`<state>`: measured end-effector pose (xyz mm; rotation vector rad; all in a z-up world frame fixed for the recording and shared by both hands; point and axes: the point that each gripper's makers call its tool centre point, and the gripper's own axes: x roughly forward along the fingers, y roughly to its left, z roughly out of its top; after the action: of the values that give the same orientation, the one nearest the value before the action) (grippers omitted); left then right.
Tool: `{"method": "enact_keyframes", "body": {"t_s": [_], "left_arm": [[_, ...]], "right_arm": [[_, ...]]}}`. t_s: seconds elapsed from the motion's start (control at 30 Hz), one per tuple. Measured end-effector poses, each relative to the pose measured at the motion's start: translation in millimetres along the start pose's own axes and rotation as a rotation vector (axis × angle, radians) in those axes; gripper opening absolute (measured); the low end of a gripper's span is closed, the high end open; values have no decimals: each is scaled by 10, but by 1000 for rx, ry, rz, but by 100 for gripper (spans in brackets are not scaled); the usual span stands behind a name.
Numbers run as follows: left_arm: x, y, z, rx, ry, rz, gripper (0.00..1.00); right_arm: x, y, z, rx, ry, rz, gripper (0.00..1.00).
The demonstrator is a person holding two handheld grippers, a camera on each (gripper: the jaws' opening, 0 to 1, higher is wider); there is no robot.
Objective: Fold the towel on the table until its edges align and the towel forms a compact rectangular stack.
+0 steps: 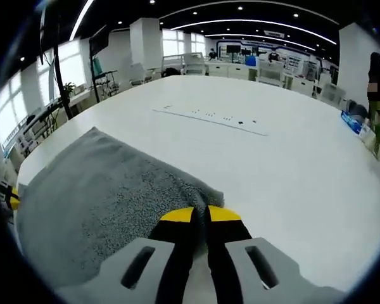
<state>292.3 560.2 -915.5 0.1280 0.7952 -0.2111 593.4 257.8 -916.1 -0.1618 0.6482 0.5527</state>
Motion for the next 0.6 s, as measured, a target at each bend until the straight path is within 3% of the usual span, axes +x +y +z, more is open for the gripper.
{"method": "enact_keyframes", "body": {"t_s": [0.43,0.6], "left_arm": [[11,-484,21,12,-7,15,7],[6,-457,33,19,-6,55,7]], "right_arm": [[-356,-230,-131,5,-14,-11,5],[-395,-250,-137,2,-13,22,4]]}}
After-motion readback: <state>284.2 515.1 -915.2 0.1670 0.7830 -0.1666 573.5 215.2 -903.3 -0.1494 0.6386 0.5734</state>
